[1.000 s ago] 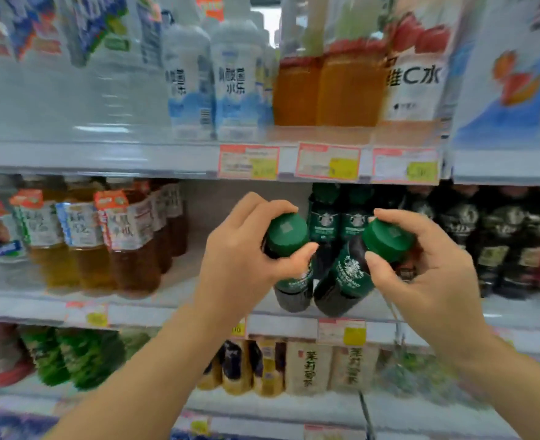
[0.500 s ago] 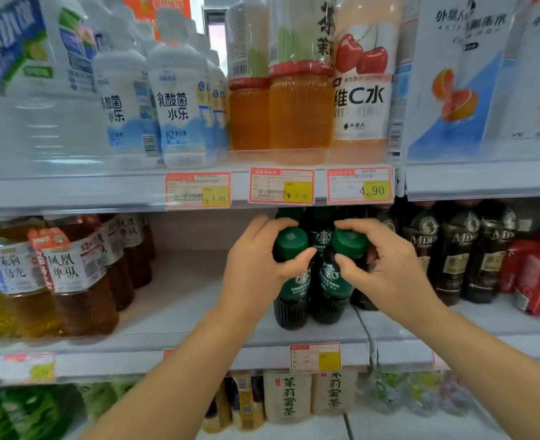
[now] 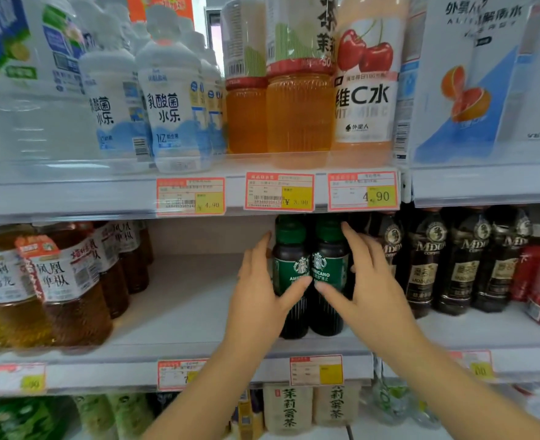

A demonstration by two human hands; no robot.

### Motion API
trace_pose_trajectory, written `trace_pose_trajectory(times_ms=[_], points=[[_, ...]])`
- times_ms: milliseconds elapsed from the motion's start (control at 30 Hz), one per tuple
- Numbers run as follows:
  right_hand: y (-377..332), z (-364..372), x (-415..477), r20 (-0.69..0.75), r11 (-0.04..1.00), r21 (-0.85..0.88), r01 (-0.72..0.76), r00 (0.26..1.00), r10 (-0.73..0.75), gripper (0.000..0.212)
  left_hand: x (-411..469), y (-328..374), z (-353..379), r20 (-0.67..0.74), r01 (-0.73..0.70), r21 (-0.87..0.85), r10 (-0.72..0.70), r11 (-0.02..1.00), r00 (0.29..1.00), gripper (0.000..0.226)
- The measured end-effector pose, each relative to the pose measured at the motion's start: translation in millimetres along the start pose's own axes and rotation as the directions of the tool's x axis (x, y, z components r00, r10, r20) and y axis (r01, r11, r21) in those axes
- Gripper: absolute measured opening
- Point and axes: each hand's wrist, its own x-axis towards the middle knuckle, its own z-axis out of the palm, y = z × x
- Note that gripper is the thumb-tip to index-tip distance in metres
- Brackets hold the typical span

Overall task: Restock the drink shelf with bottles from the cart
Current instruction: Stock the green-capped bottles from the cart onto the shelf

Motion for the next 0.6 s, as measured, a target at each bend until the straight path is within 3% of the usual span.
trace_pose_trajectory(times_ms=[67, 167, 600], points=[[3.0, 11.9, -18.9, 0.012, 0.999, 0.008, -0.051, 0.999, 0.051, 0.095, -16.6, -8.7, 5.1, 0.048, 0.068, 0.019, -0.069, 0.997, 0.996, 0.079], [7.4, 25.4, -30.4, 0.017, 0.992, 0.054, -0.112, 0.994, 0.111, 0.097, -26.9, -16.6, 10.9, 0.089, 0.102, 0.046, -0.106, 0.994, 0.990, 0.075], [17.7, 41.6, -31.9, 0.066, 0.957, 0.205, -0.203, 0.979, 0.193, 0.084, -17.1, -19.8, 8.3, 0.216, 0.194, -0.054, -0.178, 0.980, 0.960, 0.068]])
